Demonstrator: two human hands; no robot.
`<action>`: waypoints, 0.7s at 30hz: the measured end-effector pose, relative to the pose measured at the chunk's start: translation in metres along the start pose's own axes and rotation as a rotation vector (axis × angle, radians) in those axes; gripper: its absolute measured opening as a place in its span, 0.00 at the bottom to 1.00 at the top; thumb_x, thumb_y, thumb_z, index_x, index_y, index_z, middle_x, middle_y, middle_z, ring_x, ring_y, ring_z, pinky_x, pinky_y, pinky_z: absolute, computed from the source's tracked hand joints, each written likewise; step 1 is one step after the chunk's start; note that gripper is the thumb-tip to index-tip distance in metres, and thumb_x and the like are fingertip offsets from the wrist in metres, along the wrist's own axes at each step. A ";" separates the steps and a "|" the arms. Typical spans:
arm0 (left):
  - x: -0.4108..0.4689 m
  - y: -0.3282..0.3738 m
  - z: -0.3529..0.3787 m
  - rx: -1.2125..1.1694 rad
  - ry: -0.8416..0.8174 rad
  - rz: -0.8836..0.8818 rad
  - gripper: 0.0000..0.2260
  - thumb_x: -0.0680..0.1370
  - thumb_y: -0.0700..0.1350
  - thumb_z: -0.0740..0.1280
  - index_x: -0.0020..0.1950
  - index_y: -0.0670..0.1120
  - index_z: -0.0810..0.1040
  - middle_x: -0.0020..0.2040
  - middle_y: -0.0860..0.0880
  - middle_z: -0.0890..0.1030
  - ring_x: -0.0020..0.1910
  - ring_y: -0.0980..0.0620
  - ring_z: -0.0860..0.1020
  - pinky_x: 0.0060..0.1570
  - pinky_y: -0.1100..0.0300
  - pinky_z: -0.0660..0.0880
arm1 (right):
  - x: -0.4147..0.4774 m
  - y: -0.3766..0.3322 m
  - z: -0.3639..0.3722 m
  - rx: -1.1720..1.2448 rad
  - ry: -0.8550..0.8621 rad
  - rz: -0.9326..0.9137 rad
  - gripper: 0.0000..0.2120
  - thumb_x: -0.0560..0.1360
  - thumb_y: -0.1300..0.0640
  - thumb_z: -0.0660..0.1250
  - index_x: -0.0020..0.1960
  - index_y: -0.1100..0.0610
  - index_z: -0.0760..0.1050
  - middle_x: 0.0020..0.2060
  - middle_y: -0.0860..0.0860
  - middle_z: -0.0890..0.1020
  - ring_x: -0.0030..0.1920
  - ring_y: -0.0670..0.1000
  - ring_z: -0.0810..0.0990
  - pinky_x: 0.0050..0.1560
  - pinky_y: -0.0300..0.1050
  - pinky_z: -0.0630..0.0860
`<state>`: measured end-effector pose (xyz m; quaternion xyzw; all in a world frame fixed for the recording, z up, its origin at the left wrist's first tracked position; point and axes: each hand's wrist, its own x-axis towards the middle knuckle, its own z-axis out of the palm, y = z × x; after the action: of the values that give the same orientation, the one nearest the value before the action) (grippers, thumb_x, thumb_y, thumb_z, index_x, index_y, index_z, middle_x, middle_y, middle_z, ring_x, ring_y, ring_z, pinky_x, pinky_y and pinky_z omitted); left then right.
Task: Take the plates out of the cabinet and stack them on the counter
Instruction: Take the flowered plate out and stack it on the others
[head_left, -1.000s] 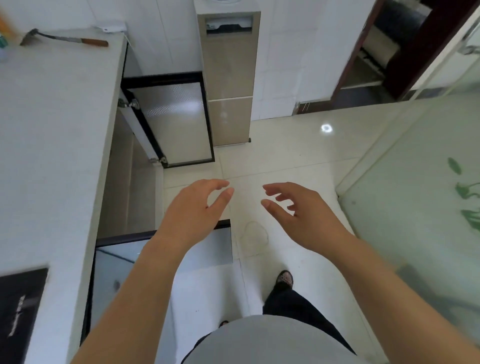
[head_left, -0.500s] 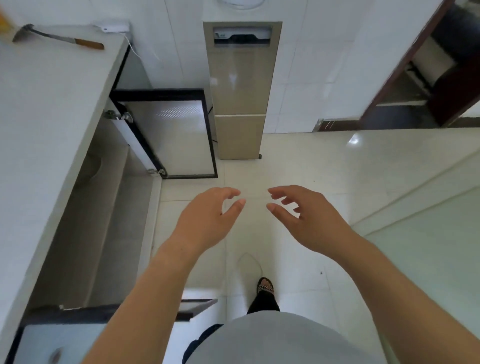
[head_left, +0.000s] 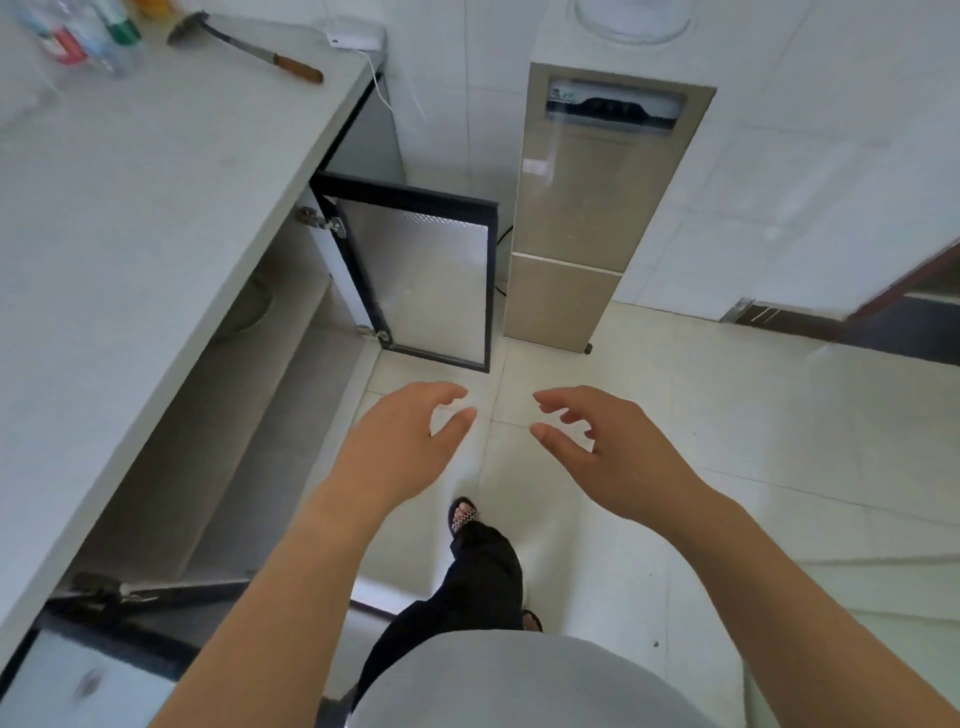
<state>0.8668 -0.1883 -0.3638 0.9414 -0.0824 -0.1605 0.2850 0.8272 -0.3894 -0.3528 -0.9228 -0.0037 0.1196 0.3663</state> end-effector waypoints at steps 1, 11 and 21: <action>0.008 -0.005 -0.005 -0.018 0.020 -0.025 0.16 0.78 0.56 0.59 0.64 0.55 0.72 0.62 0.57 0.76 0.58 0.57 0.73 0.59 0.61 0.68 | 0.015 -0.004 -0.001 -0.012 -0.023 -0.021 0.18 0.76 0.45 0.61 0.65 0.46 0.70 0.58 0.41 0.76 0.55 0.42 0.74 0.58 0.40 0.72; 0.121 -0.057 -0.097 -0.046 0.188 -0.203 0.17 0.79 0.54 0.59 0.67 0.54 0.71 0.65 0.55 0.74 0.63 0.55 0.72 0.61 0.61 0.66 | 0.212 -0.079 -0.013 -0.146 -0.177 -0.254 0.19 0.77 0.46 0.61 0.66 0.49 0.70 0.60 0.44 0.76 0.59 0.44 0.73 0.61 0.39 0.69; 0.213 -0.090 -0.164 -0.104 0.270 -0.306 0.15 0.78 0.54 0.61 0.64 0.55 0.73 0.62 0.55 0.76 0.60 0.55 0.74 0.60 0.57 0.71 | 0.347 -0.118 -0.012 -0.123 -0.304 -0.316 0.20 0.77 0.46 0.60 0.67 0.49 0.68 0.62 0.44 0.74 0.58 0.41 0.70 0.60 0.37 0.65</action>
<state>1.1292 -0.0835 -0.3400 0.9399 0.1091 -0.0786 0.3139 1.1763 -0.2790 -0.3402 -0.9027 -0.2104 0.1981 0.3186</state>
